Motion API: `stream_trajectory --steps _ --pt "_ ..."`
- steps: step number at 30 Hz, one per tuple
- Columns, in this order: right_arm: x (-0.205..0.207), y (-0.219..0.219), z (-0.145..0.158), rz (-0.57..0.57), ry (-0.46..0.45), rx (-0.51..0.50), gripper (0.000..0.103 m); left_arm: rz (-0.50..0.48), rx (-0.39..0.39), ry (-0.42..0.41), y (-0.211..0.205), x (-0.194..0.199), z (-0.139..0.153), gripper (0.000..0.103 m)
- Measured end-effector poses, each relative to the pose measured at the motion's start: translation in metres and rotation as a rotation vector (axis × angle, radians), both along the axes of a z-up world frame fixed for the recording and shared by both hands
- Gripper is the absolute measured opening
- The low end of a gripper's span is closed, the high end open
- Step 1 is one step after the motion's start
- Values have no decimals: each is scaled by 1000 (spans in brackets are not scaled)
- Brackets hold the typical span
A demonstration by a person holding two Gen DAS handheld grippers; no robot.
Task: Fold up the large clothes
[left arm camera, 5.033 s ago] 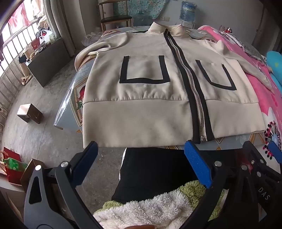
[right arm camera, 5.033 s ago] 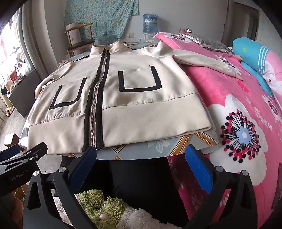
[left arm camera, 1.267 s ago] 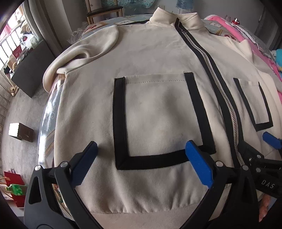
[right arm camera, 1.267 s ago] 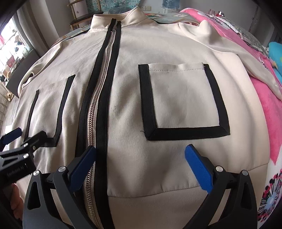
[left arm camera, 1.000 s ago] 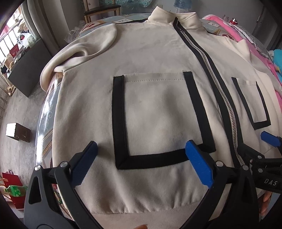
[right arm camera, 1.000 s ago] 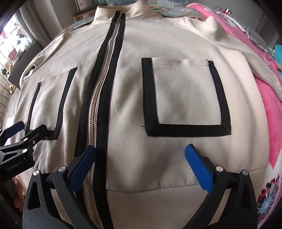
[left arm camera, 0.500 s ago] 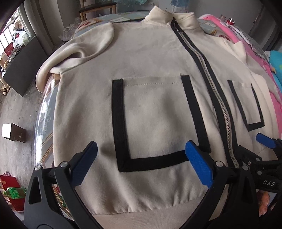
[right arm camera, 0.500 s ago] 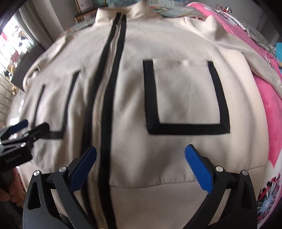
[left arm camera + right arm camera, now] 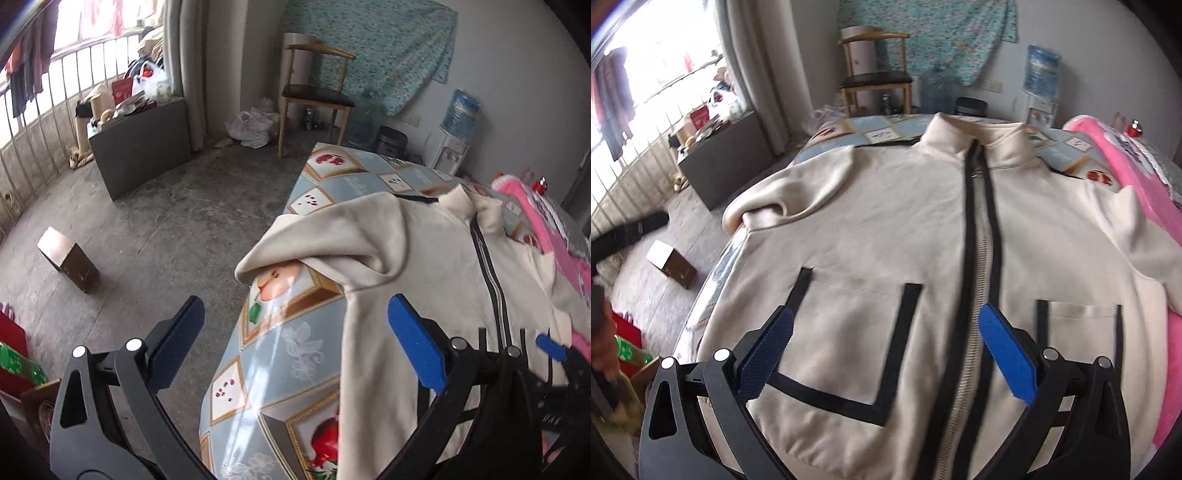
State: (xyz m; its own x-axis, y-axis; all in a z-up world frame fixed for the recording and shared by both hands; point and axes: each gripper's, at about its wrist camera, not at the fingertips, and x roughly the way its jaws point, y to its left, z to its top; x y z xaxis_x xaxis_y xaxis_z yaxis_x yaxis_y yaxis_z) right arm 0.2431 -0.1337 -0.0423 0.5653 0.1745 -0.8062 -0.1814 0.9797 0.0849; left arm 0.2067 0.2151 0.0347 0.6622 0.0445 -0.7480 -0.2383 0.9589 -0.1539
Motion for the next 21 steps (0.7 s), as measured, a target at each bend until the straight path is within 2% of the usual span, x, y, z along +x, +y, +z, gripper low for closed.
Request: stream_trajectory --steps 4,6,8,10,11,13,17,20,21 --pt "-2 13 -21 31 39 -12 98 111 -145 67 59 23 -24 95" --pt "-2 14 -29 36 52 -18 98 143 -230 108 83 33 -42 92" --pt "0 13 -36 37 67 -26 98 174 -389 151 102 45 -67 89" --pt "5 13 -42 37 81 -33 98 229 -602 195 121 57 -100 82" --pt "7 11 -44 36 85 -36 98 255 -703 204 128 61 -115 82" --pt "9 9 -50 31 101 -43 98 292 -859 203 134 70 -140 81" --pt "11 5 -61 13 136 -35 98 362 -1056 212 141 96 -178 81" --pt "9 5 -63 17 131 -42 98 433 -1137 226 146 115 -199 80" --pt "9 6 -63 19 130 -47 98 437 -1158 229 149 121 -203 77"
